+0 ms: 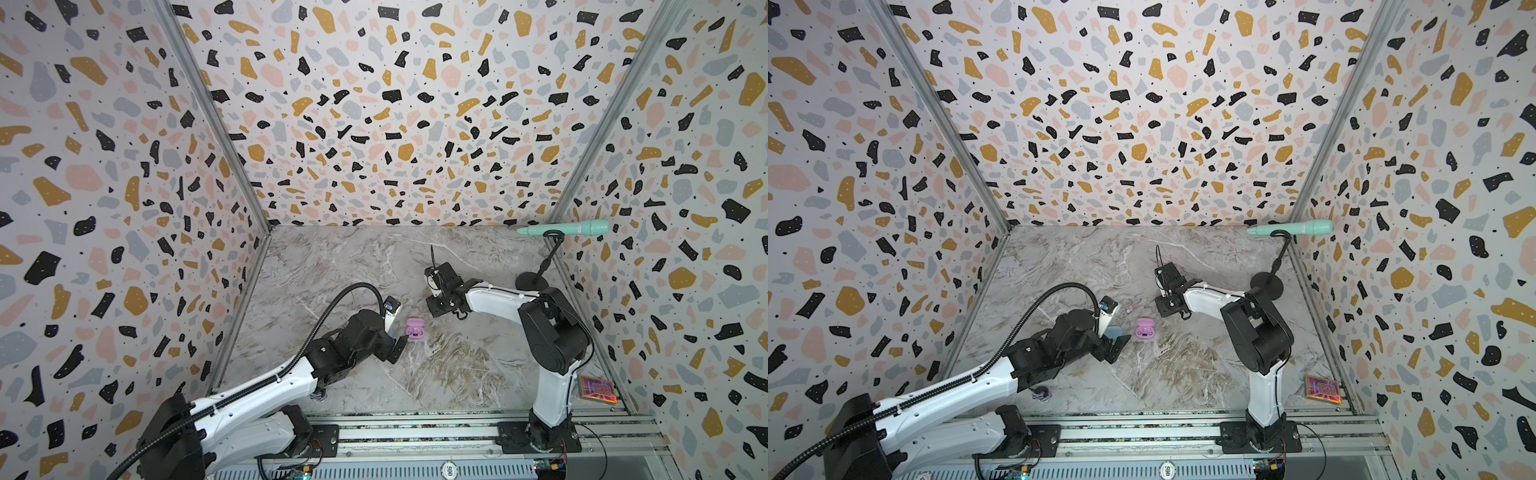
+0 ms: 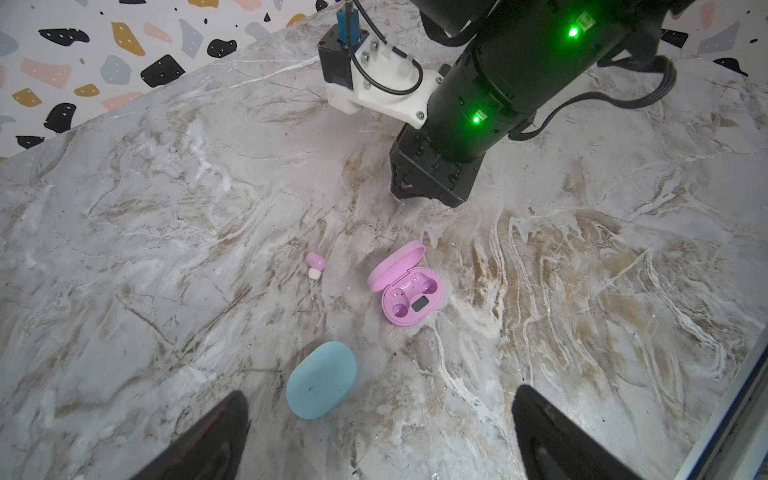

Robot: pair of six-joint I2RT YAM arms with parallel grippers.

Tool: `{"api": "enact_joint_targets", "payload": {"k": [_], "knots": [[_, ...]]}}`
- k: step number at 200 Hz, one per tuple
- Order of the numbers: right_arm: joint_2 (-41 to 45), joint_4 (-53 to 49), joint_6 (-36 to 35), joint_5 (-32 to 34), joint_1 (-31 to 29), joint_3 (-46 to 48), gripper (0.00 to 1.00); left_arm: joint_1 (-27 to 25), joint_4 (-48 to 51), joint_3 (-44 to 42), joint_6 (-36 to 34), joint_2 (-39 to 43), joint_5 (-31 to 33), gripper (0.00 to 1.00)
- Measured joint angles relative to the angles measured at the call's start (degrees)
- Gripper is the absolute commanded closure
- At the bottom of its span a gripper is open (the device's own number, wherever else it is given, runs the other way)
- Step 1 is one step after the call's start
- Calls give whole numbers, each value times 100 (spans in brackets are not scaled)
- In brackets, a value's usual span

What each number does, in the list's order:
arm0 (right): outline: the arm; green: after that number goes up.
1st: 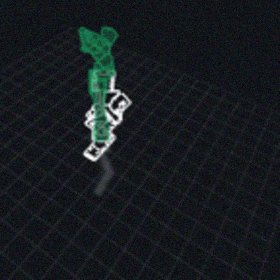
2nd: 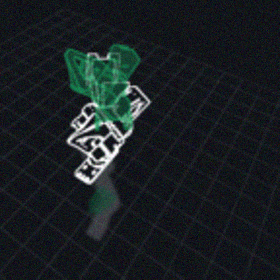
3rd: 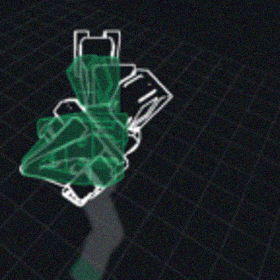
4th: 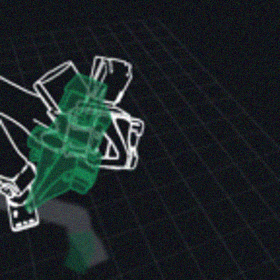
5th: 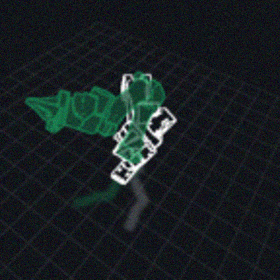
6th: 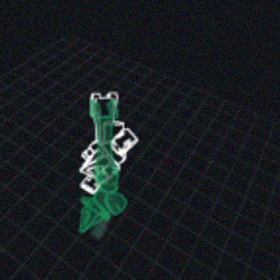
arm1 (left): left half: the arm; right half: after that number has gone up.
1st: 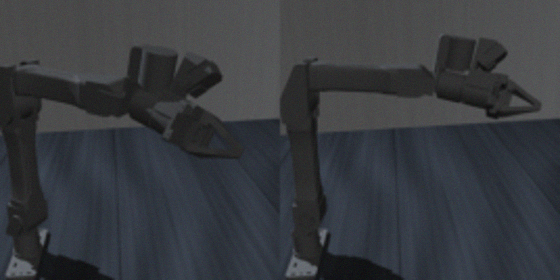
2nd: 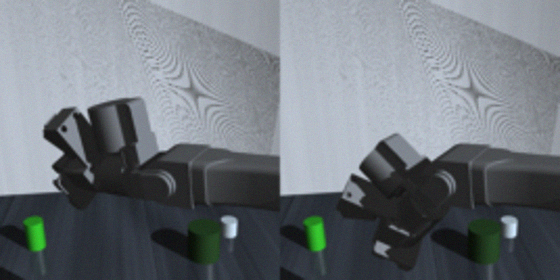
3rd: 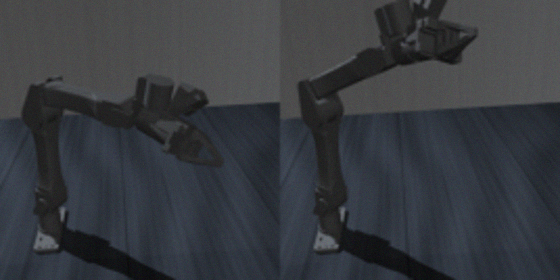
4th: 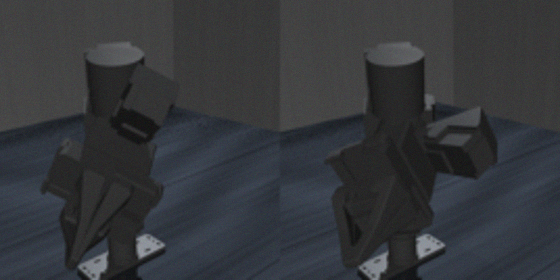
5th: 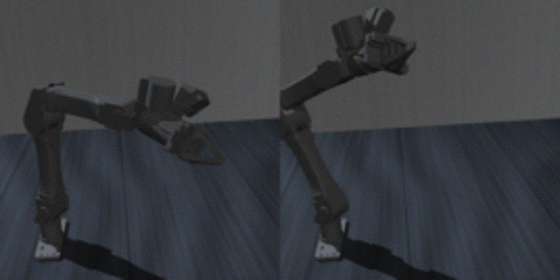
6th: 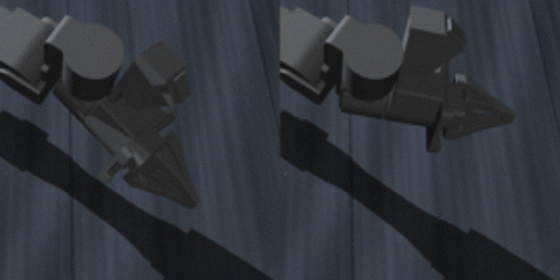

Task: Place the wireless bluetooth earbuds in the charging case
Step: 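Close the right gripper on the pink earbud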

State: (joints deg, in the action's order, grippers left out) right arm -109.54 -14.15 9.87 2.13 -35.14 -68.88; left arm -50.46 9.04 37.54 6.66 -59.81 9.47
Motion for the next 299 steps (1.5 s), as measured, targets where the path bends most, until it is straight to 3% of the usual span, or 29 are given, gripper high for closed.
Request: {"api": "enact_joint_targets", "payload": {"k": [96, 181, 299], "knots": [[22, -15, 2, -85, 2, 0, 84, 0, 0, 0, 0, 0, -4, 0], [22, -168, 2, -125, 0, -57, 74, 0, 0, 0, 0, 0, -11, 0], [22, -323, -15, 195, -127, -251, 73, 0, 0, 0, 0, 0, -24, 0]]}}
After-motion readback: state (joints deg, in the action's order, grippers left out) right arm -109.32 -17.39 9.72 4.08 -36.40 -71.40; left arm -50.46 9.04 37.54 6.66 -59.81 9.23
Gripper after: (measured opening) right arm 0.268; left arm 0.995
